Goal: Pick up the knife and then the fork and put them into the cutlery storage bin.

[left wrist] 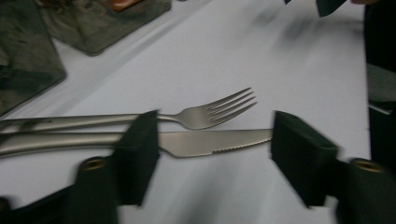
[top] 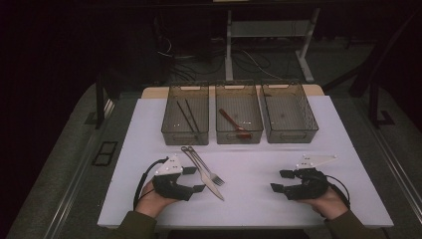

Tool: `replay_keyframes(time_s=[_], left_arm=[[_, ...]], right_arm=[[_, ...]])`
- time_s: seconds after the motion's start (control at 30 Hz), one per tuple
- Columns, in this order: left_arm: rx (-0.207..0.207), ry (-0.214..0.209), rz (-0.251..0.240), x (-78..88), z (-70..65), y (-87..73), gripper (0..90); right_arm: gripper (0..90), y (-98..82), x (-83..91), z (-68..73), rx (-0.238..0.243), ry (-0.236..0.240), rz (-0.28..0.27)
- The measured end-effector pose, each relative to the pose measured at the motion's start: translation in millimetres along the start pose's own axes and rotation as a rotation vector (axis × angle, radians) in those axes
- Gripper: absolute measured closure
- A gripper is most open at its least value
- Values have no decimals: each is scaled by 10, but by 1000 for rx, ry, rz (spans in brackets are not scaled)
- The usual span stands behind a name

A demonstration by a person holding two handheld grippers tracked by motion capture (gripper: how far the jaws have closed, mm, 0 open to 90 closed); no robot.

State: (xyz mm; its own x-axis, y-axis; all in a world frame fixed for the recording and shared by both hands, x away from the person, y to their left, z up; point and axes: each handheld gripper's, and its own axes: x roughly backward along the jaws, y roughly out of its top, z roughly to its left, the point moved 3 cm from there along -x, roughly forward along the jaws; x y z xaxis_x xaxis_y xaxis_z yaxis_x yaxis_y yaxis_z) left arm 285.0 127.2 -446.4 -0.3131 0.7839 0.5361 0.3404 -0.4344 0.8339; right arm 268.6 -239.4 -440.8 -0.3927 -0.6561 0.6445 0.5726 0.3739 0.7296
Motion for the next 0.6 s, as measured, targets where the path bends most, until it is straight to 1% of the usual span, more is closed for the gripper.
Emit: replay_keyframes(time_s=[0.07, 0.17, 0.3, 0.33, 0.4, 0.5, 0.53, 0.57, 0.6], left_arm=[[8, -29, 13, -37, -7, 10, 549], [-2, -56, 41, -110, -48, 25, 718], [-28, -93, 84, -223, -103, 50, 875], [-37, -102, 96, -251, -113, 56, 890], [-46, -118, 113, -310, -134, 62, 891], [-62, -129, 148, -394, -152, 56, 891], [-62, -127, 152, -425, -162, 54, 891], [-76, -124, 167, -444, -156, 54, 891], [-73, -126, 170, -468, -162, 54, 891]], right_arm=[[358, -25, 11, -9, -3, -4, 1], [357, -49, 21, -17, -7, -12, 7], [356, -51, 24, -23, -5, -13, 1], [356, -49, 25, -23, -6, -13, 3], [355, -51, 19, -24, -1, -16, 5], [355, -48, 16, -21, 1, -14, 3], [356, -47, 14, -21, 2, -14, 3], [356, -47, 13, -21, 2, -15, 3], [355, -48, 13, -21, 2, -15, 4]])
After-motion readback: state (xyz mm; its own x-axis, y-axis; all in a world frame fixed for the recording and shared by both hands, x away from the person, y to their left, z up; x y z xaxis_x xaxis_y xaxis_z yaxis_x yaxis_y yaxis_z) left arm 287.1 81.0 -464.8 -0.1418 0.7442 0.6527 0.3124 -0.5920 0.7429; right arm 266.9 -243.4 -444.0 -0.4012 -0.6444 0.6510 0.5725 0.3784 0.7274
